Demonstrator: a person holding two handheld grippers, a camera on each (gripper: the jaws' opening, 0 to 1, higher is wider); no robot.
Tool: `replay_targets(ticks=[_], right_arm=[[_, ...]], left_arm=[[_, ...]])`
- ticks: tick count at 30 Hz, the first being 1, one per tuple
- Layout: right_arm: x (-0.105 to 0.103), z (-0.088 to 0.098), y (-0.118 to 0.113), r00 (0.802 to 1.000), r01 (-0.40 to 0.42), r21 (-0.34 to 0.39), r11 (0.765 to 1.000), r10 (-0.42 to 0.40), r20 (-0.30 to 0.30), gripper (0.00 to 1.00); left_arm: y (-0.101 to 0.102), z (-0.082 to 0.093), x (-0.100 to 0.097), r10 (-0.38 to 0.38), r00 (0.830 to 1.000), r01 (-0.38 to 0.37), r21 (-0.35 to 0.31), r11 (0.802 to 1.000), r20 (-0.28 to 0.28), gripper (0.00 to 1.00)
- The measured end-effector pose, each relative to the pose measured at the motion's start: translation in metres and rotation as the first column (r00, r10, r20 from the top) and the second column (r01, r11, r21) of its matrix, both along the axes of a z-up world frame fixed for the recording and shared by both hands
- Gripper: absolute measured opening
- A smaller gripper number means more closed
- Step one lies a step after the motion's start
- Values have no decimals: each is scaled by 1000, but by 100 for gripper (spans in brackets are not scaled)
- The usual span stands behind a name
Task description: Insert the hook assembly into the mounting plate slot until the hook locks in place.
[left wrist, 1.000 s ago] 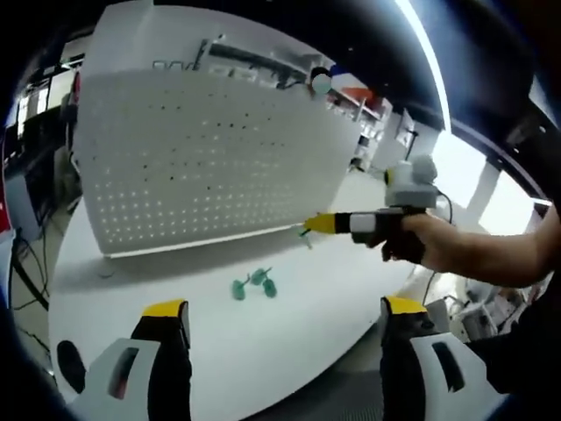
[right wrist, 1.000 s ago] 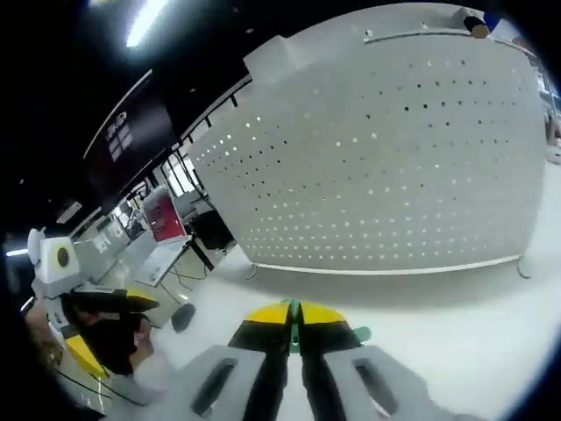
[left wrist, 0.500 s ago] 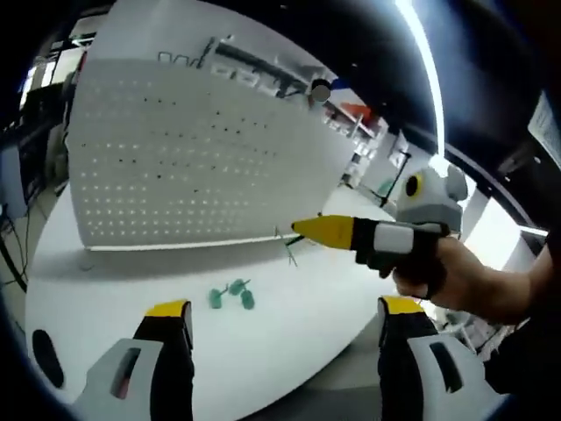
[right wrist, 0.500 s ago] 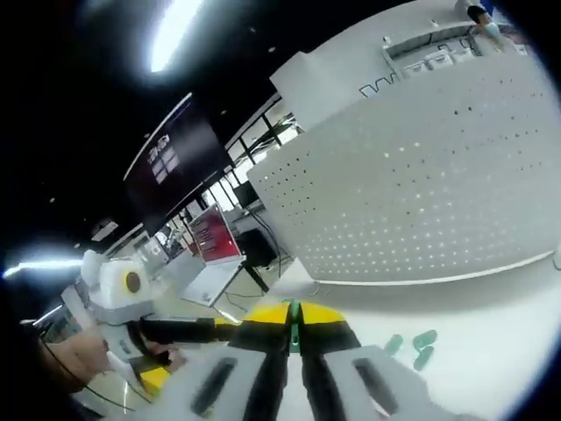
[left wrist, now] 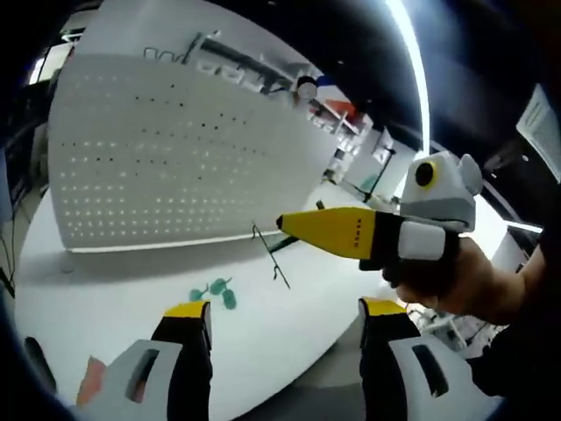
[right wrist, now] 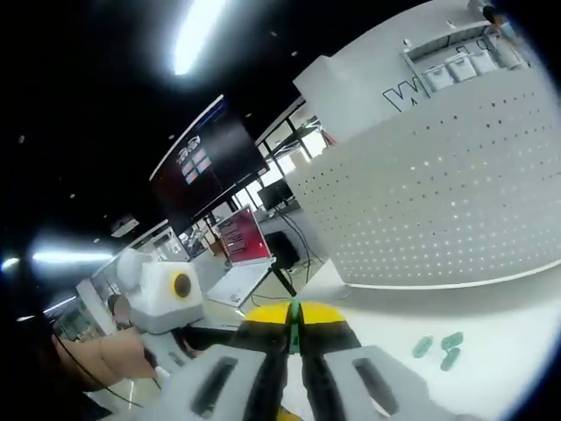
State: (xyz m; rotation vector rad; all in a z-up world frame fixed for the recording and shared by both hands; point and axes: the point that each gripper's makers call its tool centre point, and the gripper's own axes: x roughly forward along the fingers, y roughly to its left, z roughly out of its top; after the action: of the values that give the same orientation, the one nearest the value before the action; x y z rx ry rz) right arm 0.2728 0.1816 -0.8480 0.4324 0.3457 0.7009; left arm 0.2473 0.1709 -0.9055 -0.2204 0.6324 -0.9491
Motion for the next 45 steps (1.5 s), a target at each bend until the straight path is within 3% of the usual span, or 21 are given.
replay_targets(ticks=[4,9,14,18,24,34,45], right_arm=[[-6,3,4,1000,-14,-7,1000,14,10,0],[-11,6,9,999,-24,-24,999,25,29,0],[-16,15,11,998,-21,-37,999,23,63,0],[-16,20,9,996,-10,-47,999,14,85,0],[-18,23,7,995,0,-49,999,4,95,0],[-26,35,9,988,15,-74,997,-3,152,0],[-32,37,12,975,30,-148,989,4,221,1]], left_arm=[[-4,7,-4,-14,999,12,-60,998,-34,51],[0,13,0,7,1000,-9,-85,996,-28,45],[2,31,5,42,999,-46,-170,984,-25,39],[3,37,6,45,999,-44,-174,984,1,26],[2,44,4,41,999,-44,-220,975,-16,15],[2,57,-4,22,997,-44,-314,948,-75,8],[2,57,-7,18,997,-42,-317,947,-79,5]])
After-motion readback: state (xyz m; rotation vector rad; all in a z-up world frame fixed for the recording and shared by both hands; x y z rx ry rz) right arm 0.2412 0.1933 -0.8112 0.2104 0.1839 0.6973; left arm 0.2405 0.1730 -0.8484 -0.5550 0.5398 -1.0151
